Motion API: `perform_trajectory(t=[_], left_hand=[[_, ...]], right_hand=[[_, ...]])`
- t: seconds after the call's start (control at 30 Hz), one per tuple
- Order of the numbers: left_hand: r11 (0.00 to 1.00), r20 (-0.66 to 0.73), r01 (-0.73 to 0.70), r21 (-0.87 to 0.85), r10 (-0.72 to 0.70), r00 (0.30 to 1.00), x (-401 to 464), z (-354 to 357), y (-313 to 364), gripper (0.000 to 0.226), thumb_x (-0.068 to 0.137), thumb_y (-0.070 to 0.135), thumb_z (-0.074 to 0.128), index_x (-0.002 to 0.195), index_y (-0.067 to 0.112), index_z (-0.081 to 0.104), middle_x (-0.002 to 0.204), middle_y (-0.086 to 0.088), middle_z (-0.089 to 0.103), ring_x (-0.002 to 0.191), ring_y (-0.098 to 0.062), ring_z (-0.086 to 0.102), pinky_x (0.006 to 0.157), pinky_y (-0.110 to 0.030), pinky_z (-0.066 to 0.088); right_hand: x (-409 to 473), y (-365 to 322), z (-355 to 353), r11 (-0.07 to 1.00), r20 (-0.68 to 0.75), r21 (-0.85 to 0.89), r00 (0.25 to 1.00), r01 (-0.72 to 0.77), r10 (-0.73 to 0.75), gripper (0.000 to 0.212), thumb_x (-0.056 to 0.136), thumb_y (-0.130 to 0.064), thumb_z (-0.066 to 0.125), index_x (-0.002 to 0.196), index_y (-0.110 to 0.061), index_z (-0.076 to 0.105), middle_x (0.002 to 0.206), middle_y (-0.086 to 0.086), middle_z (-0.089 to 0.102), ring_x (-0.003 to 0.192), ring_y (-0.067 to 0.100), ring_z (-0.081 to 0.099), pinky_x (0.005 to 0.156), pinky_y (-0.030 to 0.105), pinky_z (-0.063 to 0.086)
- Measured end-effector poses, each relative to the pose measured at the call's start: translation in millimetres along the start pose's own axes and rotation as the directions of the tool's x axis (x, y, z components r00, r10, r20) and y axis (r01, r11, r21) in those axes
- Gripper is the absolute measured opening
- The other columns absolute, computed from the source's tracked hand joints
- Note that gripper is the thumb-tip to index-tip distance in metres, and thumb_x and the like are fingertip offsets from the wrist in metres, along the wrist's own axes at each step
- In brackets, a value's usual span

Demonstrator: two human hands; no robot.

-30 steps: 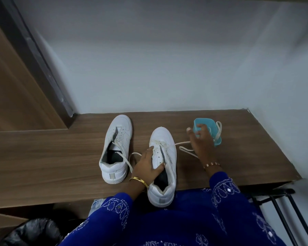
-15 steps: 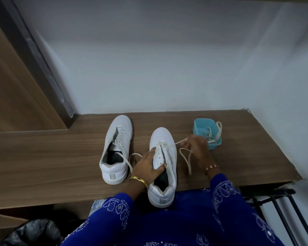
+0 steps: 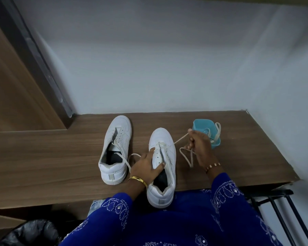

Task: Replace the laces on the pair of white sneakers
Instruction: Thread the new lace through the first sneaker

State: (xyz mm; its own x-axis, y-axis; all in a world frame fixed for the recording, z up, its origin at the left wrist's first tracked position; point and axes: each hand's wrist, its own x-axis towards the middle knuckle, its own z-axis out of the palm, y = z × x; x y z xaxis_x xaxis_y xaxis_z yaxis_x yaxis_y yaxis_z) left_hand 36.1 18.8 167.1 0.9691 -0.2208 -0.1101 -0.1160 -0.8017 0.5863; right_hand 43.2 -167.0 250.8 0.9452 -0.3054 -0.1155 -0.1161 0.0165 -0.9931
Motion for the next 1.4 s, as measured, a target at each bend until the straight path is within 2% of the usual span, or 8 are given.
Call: perform_trajectory(t=[0.27, 0.57, 0.73, 0.93, 1.07, 1.17, 1.3, 1.4], left_hand=[[0.999, 0.010, 0.014, 0.029, -0.015, 1.000, 0.7, -0.4, 3.5, 0.070, 0.086, 0.060, 0.042, 0.146, 0.030, 0.018, 0.137, -0.006, 0.044, 0.120, -0.029, 0.048, 0.091, -0.038, 0.046], [0.999, -0.001, 0.004, -0.038, -0.004, 1.000, 5.5, -5.1, 8.4, 0.061, 0.093, 0.052, 0.034, 0.145, 0.022, 0.024, 0.139, -0.009, 0.043, 0.120, -0.030, 0.048, 0.094, -0.037, 0.042], [0.997, -0.167, -0.071, -0.040, 0.064, 0.984, 0.4, -14.1, 4.6, 0.044, 0.090, 0.052, 0.044, 0.111, 0.015, 0.056, 0.103, -0.003, 0.058, 0.094, -0.023, 0.057, 0.070, -0.026, 0.039], [0.990, -0.208, -0.037, -0.138, 0.007, 0.978, 2.0, -24.9, 5.6, 0.042, 0.087, 0.052, 0.051, 0.073, 0.012, 0.055, 0.063, 0.002, 0.051, 0.064, -0.019, 0.052, 0.053, -0.027, 0.031], [0.993, -0.347, 0.069, -0.095, -0.098, 0.933, 10.1, -42.4, 4.3, 0.038, 0.094, 0.042, 0.042, 0.087, 0.013, 0.067, 0.078, -0.008, 0.067, 0.079, -0.027, 0.062, 0.063, -0.031, 0.044], [0.989, -0.420, 0.130, 0.068, -0.089, 0.903, 14.0, -56.5, 1.2, 0.036, 0.096, 0.036, 0.040, 0.088, 0.013, 0.066, 0.084, -0.010, 0.068, 0.084, -0.028, 0.061, 0.063, -0.029, 0.038], [0.879, -0.349, 0.189, 0.438, -0.027, 0.937, 16.7, -61.9, 4.3, 0.031, 0.092, 0.034, 0.043, 0.106, 0.011, 0.060, 0.108, -0.009, 0.058, 0.100, -0.029, 0.054, 0.081, -0.036, 0.042], [0.906, -0.329, 0.079, 0.415, 0.068, 0.942, 17.7, -58.1, 14.6, 0.031, 0.081, 0.020, 0.047, 0.107, 0.010, 0.060, 0.112, -0.012, 0.056, 0.107, -0.034, 0.051, 0.094, -0.046, 0.036]], right_hand=[[11.7, -45.9, 0.1, 0.940, -0.009, 0.327, 0.996, 0.091, -0.094, 0.039, 0.097, -0.018, 0.043, 0.059, -0.012, 0.038, 0.041, -0.008, 0.036, 0.036, 0.006, 0.035, 0.042, 0.023, 0.044], [-3.8, -72.1, -3.3, 0.972, 0.165, 0.207, 0.976, 0.109, -0.145, 0.026, 0.097, -0.010, 0.041, 0.085, -0.009, 0.064, 0.059, 0.003, 0.054, 0.049, 0.006, 0.051, 0.050, 0.020, 0.048], [-8.2, -105.5, 1.0, 0.949, 0.240, 0.243, 0.936, 0.200, -0.259, 0.025, 0.097, -0.006, 0.039, 0.098, -0.007, 0.064, 0.056, 0.001, 0.059, 0.049, 0.011, 0.051, 0.055, 0.023, 0.049], [-5.9, -108.3, 13.5, 0.953, 0.270, 0.228, 0.927, 0.202, -0.261, 0.024, 0.096, -0.006, 0.041, 0.099, -0.009, 0.064, 0.057, 0.001, 0.060, 0.051, 0.013, 0.052, 0.055, 0.021, 0.050], [-4.5, -98.7, 15.8, 0.959, 0.278, 0.218, 0.930, 0.182, -0.240, 0.024, 0.096, -0.007, 0.042, 0.098, -0.010, 0.065, 0.057, 0.002, 0.061, 0.052, 0.015, 0.053, 0.055, 0.021, 0.050], [-3.8, -97.5, 14.3, 0.959, 0.269, 0.218, 0.933, 0.181, -0.237, 0.024, 0.096, -0.006, 0.042, 0.099, -0.010, 0.065, 0.058, 0.002, 0.061, 0.052, 0.014, 0.053, 0.055, 0.021, 0.051], [-3.9, -103.0, 15.4, 0.956, 0.277, 0.226, 0.928, 0.189, -0.249, 0.024, 0.096, -0.006, 0.041, 0.102, -0.009, 0.064, 0.058, 0.001, 0.062, 0.051, 0.013, 0.053, 0.055, 0.021, 0.050], [-5.0, -105.6, 20.4, 0.950, 0.305, 0.256, 0.917, 0.179, -0.255, 0.025, 0.096, -0.004, 0.040, 0.106, -0.010, 0.062, 0.061, 0.002, 0.063, 0.051, 0.012, 0.054, 0.057, 0.023, 0.051]])
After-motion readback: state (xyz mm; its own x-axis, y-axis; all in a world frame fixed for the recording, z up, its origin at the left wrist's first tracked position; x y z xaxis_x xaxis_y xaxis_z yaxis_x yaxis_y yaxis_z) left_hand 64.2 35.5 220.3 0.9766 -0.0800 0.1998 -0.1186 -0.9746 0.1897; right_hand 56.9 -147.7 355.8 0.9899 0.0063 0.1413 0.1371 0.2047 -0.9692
